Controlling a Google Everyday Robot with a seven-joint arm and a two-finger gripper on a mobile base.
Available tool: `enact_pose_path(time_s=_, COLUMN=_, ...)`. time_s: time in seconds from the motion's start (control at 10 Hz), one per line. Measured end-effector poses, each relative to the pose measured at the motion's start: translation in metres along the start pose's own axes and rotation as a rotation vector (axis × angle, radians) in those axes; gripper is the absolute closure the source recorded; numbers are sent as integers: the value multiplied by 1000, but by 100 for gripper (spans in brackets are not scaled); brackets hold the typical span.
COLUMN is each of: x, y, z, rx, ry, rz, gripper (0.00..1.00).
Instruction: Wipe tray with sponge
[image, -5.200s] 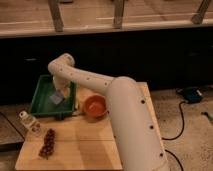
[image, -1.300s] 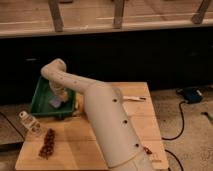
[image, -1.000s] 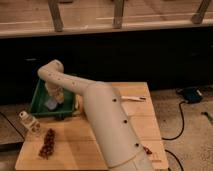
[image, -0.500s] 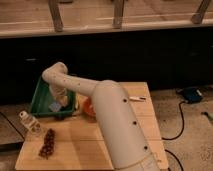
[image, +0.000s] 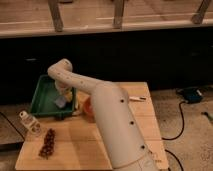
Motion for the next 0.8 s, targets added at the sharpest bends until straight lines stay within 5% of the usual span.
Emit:
enact_pose_path(time_s=0.4, x=-41, y=-26, z=-2, rx=52, ry=-68, rz=-92, gripper=100)
enact_pose_path(time_s=0.8, x=-46, y=15, z=-10, rx=32, ry=-93, rz=-70, gripper=100)
